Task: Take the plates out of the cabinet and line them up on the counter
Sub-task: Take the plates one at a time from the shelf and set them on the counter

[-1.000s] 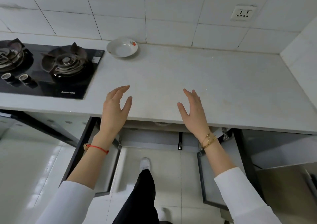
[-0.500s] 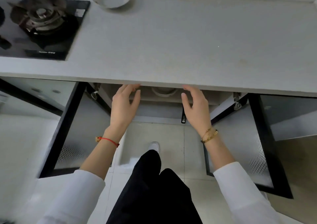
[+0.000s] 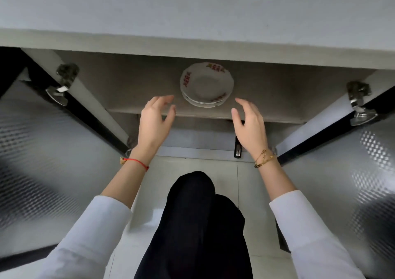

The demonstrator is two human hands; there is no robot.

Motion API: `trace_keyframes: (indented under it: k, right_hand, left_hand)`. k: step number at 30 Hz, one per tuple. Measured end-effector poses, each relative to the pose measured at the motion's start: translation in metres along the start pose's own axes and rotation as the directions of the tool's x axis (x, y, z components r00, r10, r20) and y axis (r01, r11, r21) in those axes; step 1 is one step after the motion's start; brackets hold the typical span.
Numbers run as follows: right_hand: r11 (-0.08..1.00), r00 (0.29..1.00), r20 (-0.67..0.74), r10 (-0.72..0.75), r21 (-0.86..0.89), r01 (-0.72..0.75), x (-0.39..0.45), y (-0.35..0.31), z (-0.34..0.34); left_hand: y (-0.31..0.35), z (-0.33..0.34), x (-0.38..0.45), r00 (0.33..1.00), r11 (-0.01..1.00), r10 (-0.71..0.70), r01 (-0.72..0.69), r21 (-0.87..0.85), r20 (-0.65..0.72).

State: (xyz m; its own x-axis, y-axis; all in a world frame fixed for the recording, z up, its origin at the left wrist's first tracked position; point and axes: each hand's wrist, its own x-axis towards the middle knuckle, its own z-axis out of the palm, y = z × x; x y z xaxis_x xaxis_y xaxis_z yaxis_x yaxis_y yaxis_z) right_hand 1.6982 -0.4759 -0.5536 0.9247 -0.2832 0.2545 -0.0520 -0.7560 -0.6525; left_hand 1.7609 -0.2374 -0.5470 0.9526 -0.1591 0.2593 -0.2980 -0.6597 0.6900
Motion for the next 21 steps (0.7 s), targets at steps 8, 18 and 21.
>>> trace_keyframes:
  k: [8,18,21]
  right_hand:
    - [0.999,0.997,-0.063,0.049,-0.015,-0.050,0.050,0.078,0.066]
    - [0.985,0.985,-0.028,0.171,0.025,-0.170,0.109,0.108,0.102]
    - [0.985,0.985,0.026,0.170,0.024,-0.170,0.118,0.112,0.107]
  left_hand:
    - [-0.050,0.072,0.055,0.994,1.000,-0.022,0.020,-0.019,-0.106]
    - [-0.069,0.119,0.116,0.987,0.987,-0.159,0.159,0.006,-0.005]
    - [-0.075,0.128,0.123,0.978,0.979,-0.203,0.202,0.033,0.047]
